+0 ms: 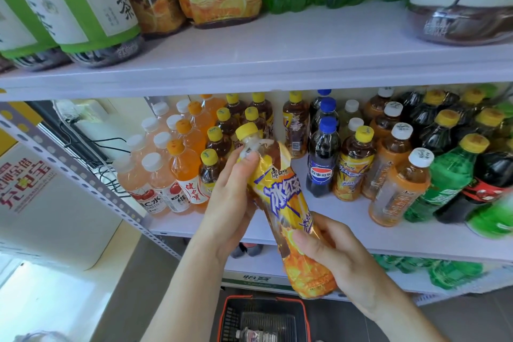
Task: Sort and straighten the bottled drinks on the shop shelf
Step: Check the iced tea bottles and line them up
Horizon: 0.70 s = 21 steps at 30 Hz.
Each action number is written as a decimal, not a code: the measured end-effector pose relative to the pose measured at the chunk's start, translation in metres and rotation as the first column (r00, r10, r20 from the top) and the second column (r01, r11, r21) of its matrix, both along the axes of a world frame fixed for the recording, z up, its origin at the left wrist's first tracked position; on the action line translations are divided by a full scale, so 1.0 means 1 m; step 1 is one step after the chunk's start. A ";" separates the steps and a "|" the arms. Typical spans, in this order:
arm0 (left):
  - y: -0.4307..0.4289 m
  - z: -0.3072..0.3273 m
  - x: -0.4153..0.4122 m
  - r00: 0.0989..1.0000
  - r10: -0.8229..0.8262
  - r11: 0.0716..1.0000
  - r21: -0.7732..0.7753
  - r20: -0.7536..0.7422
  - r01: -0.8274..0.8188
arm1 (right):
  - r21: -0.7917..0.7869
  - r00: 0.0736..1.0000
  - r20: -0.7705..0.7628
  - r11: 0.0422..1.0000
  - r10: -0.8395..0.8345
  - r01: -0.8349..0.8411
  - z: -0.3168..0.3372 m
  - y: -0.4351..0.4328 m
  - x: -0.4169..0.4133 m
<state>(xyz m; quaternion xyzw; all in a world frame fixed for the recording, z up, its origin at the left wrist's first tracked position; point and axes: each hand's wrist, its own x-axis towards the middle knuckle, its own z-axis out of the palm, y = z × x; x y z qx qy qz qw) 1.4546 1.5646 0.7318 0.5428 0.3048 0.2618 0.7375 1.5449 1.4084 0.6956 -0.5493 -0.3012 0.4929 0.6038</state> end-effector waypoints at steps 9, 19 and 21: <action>-0.005 0.003 -0.006 0.999 -0.039 0.988 0.150 -0.007 0.039 | 0.096 0.961 0.253 0.992 -0.108 0.086 -0.009 -0.010 -0.001; -0.021 0.013 -0.014 0.997 -0.023 0.919 0.394 0.071 -0.007 | 0.131 0.842 0.423 0.942 -0.334 0.308 -0.019 -0.018 -0.002; -0.021 0.011 -0.017 0.997 -0.057 0.910 0.414 0.058 0.027 | 0.130 0.834 0.429 0.937 -0.347 0.323 -0.021 -0.021 0.000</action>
